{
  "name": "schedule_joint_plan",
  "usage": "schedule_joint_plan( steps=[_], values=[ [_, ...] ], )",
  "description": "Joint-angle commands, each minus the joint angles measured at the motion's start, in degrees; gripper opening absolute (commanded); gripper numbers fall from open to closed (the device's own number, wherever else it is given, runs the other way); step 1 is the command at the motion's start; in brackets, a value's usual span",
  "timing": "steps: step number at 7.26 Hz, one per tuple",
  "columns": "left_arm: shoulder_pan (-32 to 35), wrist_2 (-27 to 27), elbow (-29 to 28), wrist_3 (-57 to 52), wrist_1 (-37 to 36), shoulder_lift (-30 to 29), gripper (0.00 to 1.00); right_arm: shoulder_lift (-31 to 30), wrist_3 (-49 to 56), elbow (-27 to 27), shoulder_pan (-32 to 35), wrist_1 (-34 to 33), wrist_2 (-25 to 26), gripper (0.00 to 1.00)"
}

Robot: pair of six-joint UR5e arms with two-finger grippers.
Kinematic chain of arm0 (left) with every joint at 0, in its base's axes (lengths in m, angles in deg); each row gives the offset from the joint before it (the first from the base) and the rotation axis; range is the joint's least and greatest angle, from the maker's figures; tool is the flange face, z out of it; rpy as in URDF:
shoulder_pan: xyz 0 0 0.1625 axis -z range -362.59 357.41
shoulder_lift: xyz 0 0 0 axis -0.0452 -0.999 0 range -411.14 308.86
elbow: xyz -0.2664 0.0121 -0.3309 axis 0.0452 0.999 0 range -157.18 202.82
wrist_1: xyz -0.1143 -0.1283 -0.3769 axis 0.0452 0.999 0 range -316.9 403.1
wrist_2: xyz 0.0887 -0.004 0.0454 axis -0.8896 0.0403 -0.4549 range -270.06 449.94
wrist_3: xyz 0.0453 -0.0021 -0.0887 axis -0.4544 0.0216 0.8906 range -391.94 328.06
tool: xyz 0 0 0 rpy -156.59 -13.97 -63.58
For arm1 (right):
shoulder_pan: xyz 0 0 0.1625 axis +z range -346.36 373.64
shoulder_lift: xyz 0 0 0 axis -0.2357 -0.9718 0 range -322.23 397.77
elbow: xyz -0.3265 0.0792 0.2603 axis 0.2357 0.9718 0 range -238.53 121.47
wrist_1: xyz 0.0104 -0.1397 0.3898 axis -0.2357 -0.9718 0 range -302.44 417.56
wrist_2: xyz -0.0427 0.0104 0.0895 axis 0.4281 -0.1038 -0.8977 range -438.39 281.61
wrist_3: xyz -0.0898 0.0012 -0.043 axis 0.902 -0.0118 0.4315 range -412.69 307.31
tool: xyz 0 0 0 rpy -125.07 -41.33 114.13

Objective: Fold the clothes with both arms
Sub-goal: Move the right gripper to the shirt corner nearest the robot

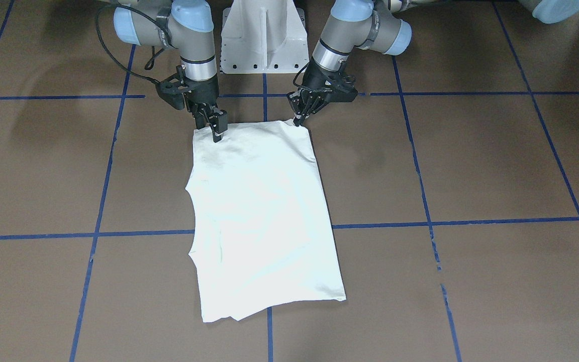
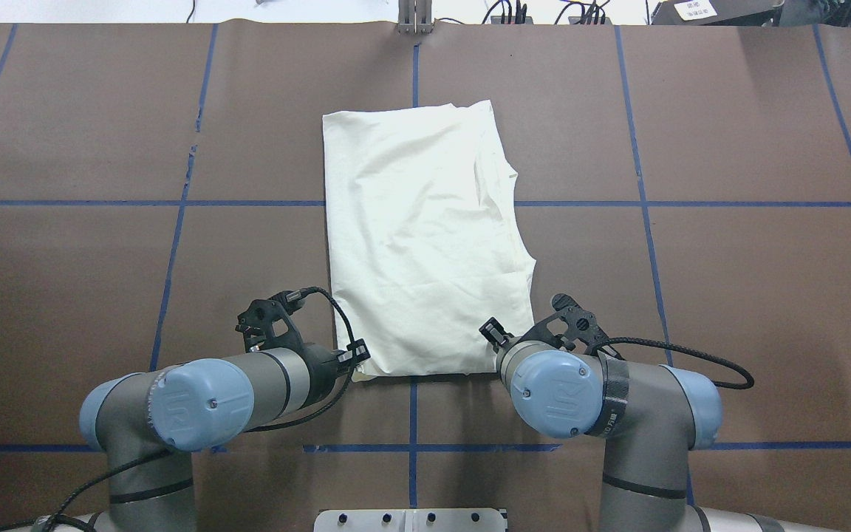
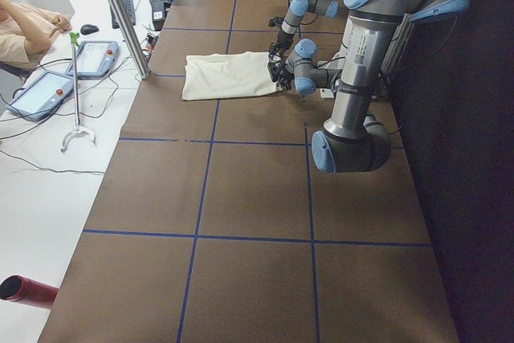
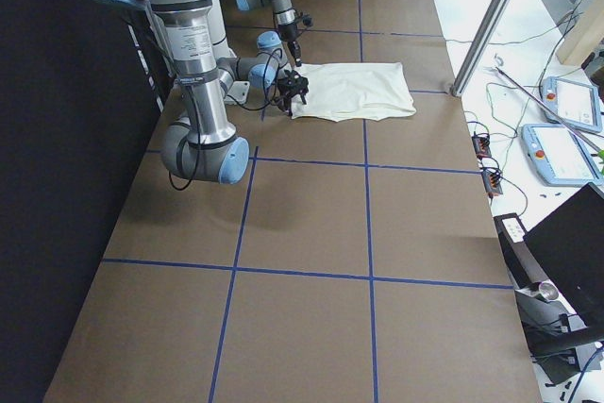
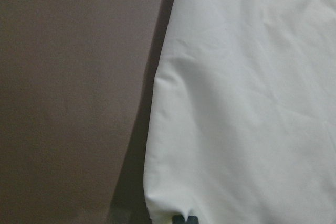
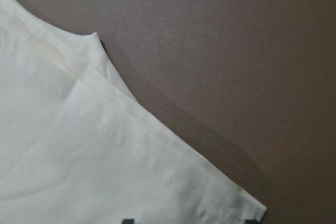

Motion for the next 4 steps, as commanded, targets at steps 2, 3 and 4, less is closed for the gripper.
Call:
schedule_joint_plan(
  steps=[2,3,4],
  values=[
    [0.00,0.02,0.00,0.00,0.00,0.00,0.00,0.20,-0.59,0.14,0.22,0.07,1.88,0.62],
    [-0.09,0.02,0.00,0.00,0.00,0.00,0.00,1.59,-0.77,1.62,0.22,0.07,2.31,0.62],
    [-0.09,0.02,0.00,0.00,0.00,0.00,0.00,3.26,-1.29,3.89,0.22,0.07,2.84,0.61]
  ],
)
